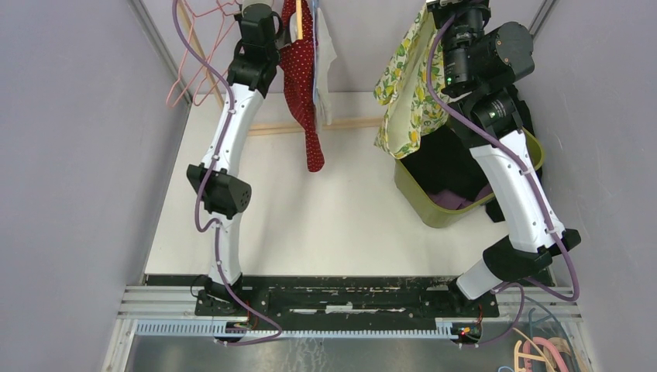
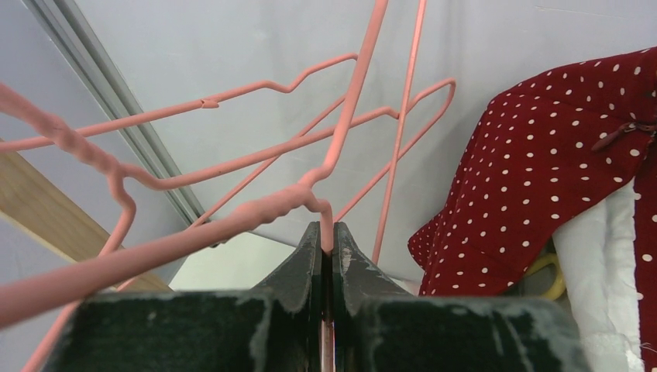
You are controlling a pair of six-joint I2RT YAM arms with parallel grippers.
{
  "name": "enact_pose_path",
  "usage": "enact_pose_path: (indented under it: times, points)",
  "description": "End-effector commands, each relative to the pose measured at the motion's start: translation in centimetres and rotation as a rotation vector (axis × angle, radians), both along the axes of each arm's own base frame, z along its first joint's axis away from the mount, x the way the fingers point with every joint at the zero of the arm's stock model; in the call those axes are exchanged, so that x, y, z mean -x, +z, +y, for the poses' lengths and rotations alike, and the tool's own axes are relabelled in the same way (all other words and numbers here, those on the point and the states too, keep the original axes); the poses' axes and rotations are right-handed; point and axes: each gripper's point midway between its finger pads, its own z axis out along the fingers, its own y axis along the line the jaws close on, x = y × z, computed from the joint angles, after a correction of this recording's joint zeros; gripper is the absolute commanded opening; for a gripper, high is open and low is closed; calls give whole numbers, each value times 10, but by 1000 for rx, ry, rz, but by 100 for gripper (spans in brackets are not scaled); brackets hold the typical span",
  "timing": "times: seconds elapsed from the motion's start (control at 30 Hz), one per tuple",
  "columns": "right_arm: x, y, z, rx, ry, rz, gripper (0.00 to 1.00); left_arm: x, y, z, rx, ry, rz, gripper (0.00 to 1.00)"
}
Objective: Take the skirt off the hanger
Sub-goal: Place the skirt in the bin.
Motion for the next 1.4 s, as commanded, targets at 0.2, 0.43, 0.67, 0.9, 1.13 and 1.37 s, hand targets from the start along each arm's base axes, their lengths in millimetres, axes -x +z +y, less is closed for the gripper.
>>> enact_pose_path:
  times: [0.2, 0.43, 0.67, 0.9, 1.13, 1.37]
  points:
    - [18, 29, -7, -55, 26, -97, 1, 1, 2, 12, 35, 5, -11, 3]
    - [17, 29, -5, -59, 37, -97, 1, 11, 23, 18, 58, 5, -55, 3]
    - [10, 23, -1, -64, 43, -85, 1, 31, 54, 15, 91, -38, -111, 3]
    - [3, 20, 7, -76, 71, -79, 1, 40, 63, 19, 78, -37, -128, 3]
    - [5, 23, 5, -71, 66, -85, 1, 21, 63, 13, 68, -55, -155, 3]
    - [11, 28, -2, -57, 45, -98, 1, -9, 42, 0, 97, -124, -153, 3]
